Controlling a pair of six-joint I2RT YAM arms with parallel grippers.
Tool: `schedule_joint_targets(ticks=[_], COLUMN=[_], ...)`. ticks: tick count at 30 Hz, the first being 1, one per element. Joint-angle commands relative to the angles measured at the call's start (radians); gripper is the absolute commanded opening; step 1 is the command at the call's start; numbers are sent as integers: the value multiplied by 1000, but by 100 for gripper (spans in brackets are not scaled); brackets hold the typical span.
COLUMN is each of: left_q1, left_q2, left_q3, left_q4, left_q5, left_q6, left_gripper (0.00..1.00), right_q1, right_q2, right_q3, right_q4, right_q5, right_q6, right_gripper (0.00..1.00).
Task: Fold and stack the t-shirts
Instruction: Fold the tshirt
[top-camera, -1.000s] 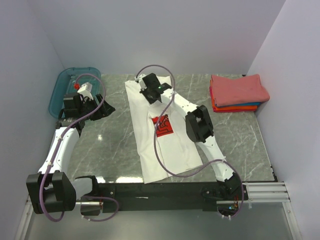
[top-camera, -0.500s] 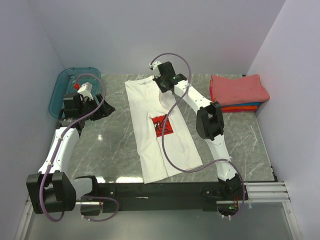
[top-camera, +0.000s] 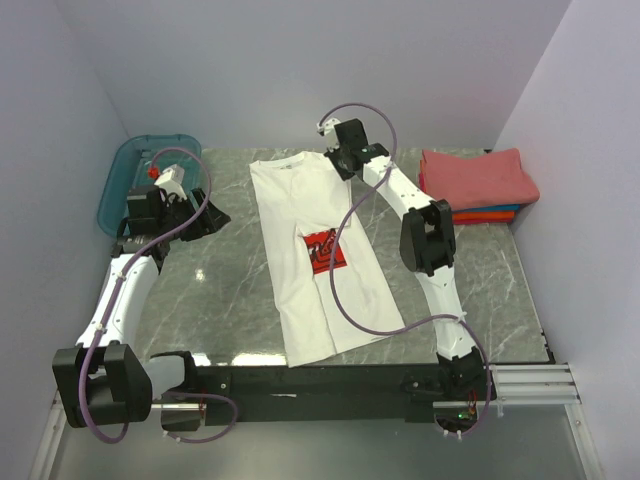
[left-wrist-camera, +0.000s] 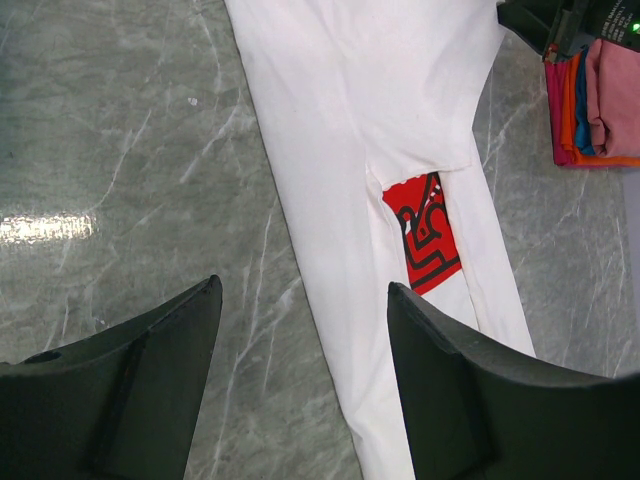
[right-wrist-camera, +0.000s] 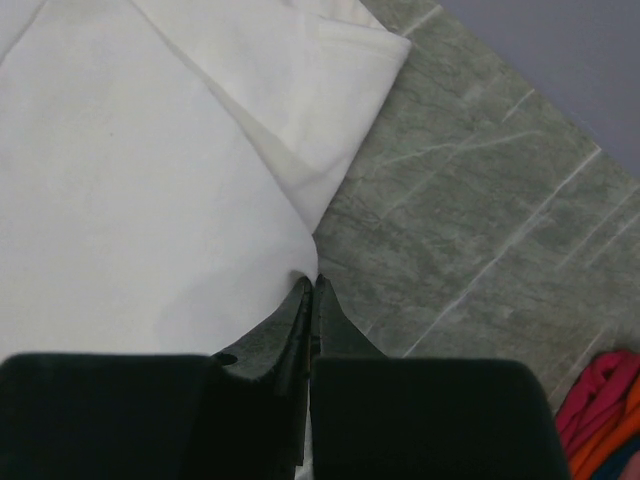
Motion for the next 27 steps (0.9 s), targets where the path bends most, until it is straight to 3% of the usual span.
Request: schedule_joint_targets(ticks=[1, 11, 27], left_q1=[2, 2, 1], left_q2=[-5, -2, -8], left_q3=[13, 13, 15], left_q4=[20, 17, 19], left_q5=[9, 9, 12], left_q6=[16, 16, 16], left_gripper=[73, 73, 73], right_q1=[-5, 3, 156], right_q2=[13, 4, -19], right_q3=[13, -19, -96], right_q4=[30, 36, 33], right_q5=[16, -17, -4], right_q6=[-45, -39, -43], right_gripper=[0, 0, 0])
